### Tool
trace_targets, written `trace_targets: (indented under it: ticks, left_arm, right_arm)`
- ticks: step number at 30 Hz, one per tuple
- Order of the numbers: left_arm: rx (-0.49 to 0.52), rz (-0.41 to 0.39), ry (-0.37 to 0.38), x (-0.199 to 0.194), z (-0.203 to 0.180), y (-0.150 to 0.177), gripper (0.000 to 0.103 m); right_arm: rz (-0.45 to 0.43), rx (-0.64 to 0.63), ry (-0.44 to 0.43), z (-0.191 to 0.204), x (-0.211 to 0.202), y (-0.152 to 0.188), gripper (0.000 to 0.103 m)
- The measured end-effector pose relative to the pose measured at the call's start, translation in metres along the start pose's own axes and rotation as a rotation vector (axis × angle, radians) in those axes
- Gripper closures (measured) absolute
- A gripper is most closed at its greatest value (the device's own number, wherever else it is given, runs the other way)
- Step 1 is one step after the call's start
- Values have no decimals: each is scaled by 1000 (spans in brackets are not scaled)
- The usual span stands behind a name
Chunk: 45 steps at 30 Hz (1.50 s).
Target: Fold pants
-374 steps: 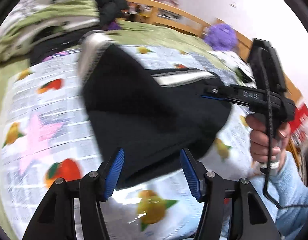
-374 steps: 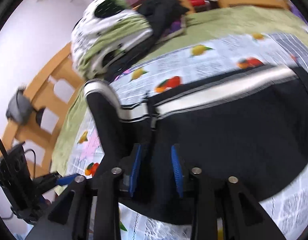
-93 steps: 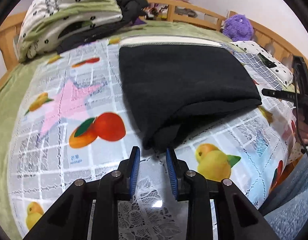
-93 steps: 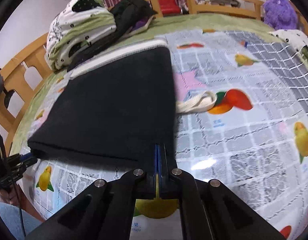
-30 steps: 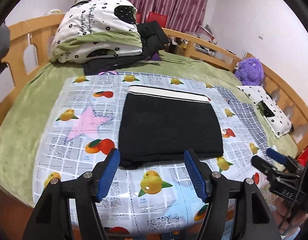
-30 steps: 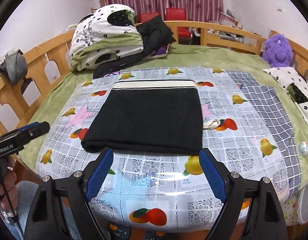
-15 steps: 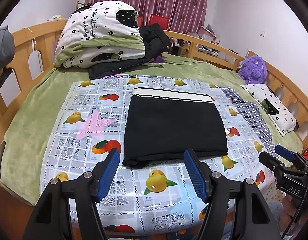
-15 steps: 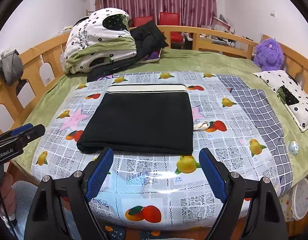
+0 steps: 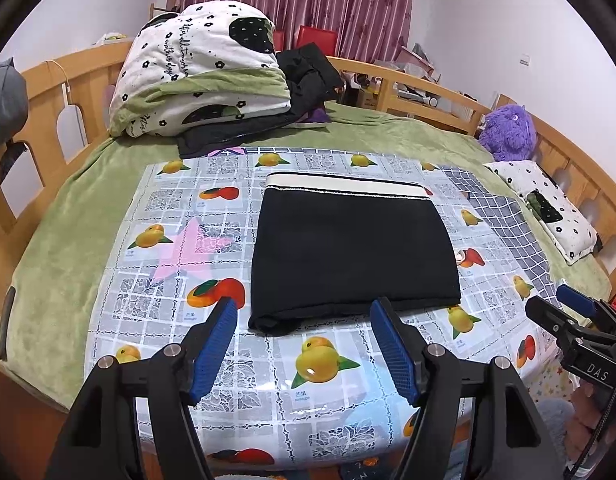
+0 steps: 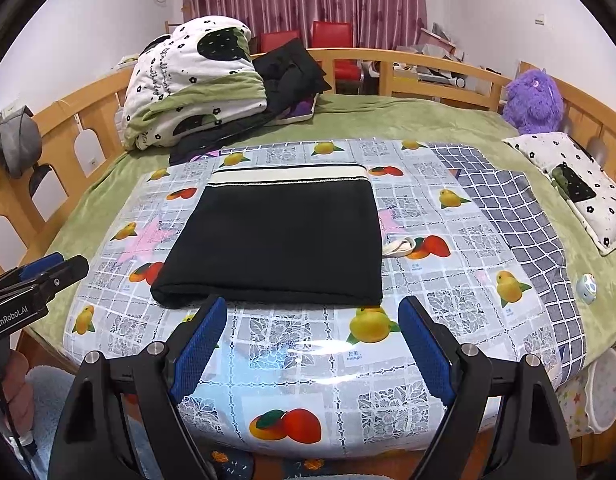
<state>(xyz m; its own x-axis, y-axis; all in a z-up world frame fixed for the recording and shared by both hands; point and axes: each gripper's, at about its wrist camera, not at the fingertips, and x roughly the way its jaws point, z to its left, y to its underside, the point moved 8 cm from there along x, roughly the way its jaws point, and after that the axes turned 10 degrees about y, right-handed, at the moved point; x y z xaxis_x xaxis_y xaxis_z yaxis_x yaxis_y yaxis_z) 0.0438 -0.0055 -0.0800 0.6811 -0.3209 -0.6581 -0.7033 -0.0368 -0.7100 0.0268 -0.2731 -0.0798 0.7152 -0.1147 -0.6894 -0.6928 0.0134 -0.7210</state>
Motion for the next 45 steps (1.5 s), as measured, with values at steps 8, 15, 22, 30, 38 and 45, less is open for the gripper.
trace_targets:
  ticks: [8, 15, 22, 30, 38, 45]
  left_arm:
    - [10, 4, -2, 1, 0, 0, 34]
    - [9, 3, -4, 2, 1, 0, 34]
    - [8, 3, -7, 1, 0, 0, 34]
    - [8, 6, -5, 1, 1, 0, 34]
    - [5, 5, -7, 1, 2, 0, 34]
    - [6, 6, -6, 0, 2, 0, 33]
  right_arm:
    - [10, 16, -7, -2, 2, 1, 16]
    - [8, 16, -7, -3, 2, 1, 16]
    - [7, 18, -11, -2, 0, 1, 16]
    - [7, 20, -12, -3, 0, 1, 16]
    - [6, 17, -12, -3, -1, 0, 16]
    - [6, 19, -17, -2, 0, 0, 16]
